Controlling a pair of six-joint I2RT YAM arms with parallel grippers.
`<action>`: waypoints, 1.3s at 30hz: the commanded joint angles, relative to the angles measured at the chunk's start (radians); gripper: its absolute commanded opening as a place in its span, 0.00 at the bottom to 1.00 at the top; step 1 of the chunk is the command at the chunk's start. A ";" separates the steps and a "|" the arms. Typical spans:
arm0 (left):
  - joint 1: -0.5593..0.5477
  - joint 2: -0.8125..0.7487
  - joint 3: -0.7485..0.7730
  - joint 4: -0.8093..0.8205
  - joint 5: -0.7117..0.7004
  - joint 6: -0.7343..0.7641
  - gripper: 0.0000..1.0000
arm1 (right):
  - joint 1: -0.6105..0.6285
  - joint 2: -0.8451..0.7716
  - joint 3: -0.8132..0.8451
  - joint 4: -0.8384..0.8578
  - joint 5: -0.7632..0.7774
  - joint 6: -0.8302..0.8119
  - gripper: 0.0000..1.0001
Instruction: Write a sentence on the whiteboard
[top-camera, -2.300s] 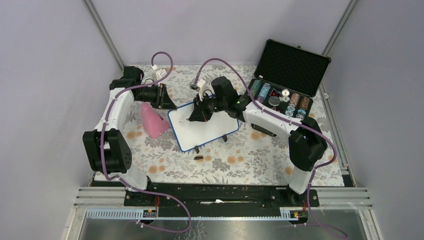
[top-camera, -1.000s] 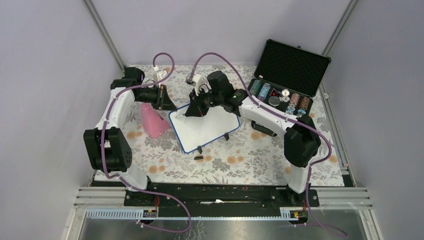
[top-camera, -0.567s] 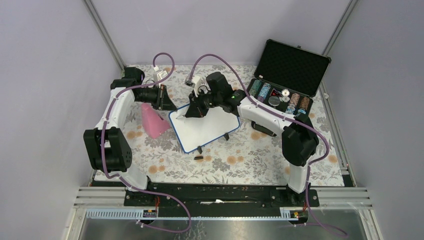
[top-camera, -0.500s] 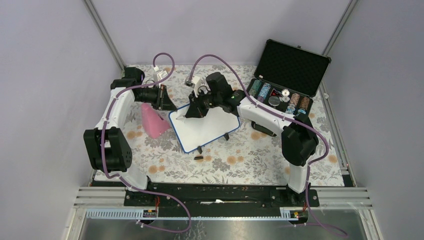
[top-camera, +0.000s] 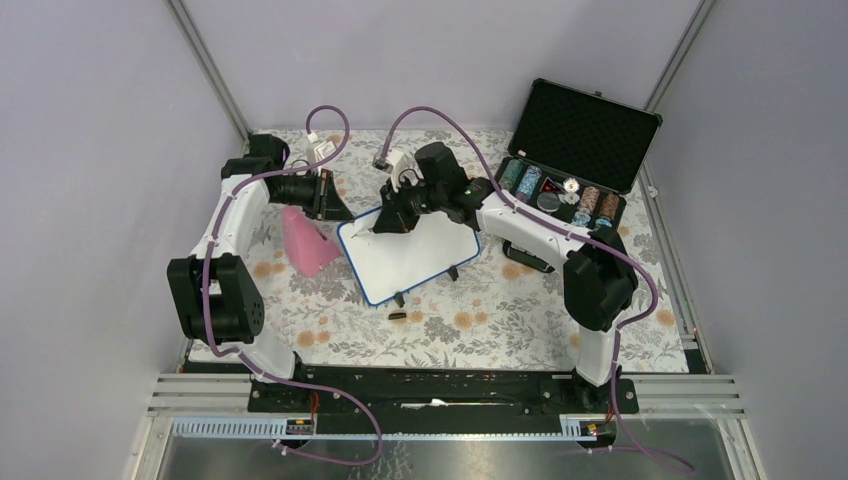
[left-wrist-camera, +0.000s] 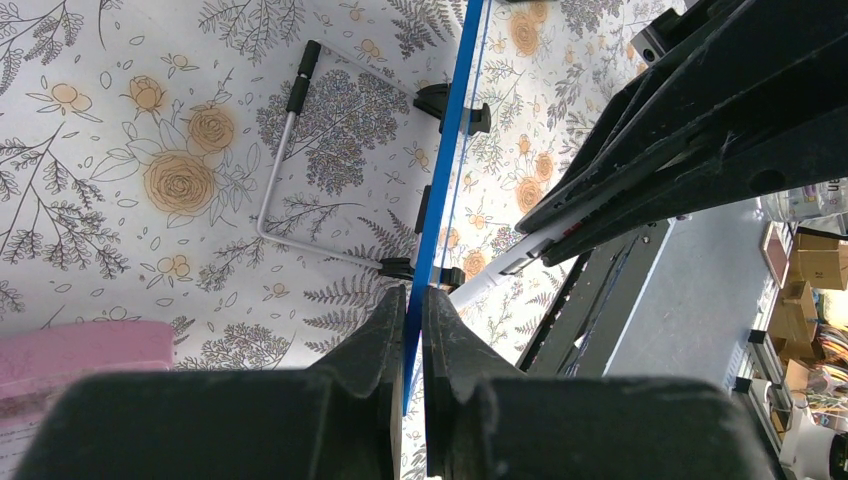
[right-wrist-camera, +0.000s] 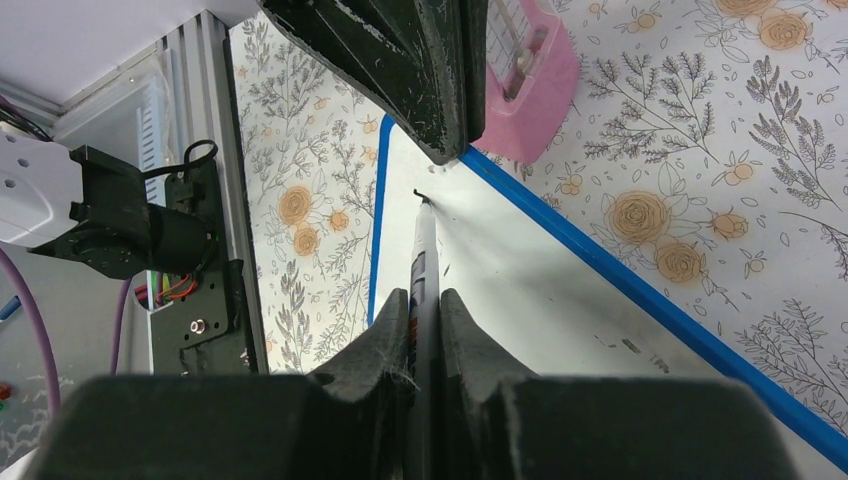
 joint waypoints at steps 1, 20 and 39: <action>0.005 0.003 0.016 0.010 0.016 0.011 0.00 | -0.018 -0.010 0.016 0.009 0.017 -0.015 0.00; 0.003 0.007 0.020 0.010 0.014 0.011 0.00 | -0.018 -0.031 -0.061 0.009 -0.008 -0.033 0.00; 0.004 0.008 0.017 0.009 0.012 0.012 0.00 | -0.064 -0.001 0.035 0.004 -0.015 -0.006 0.00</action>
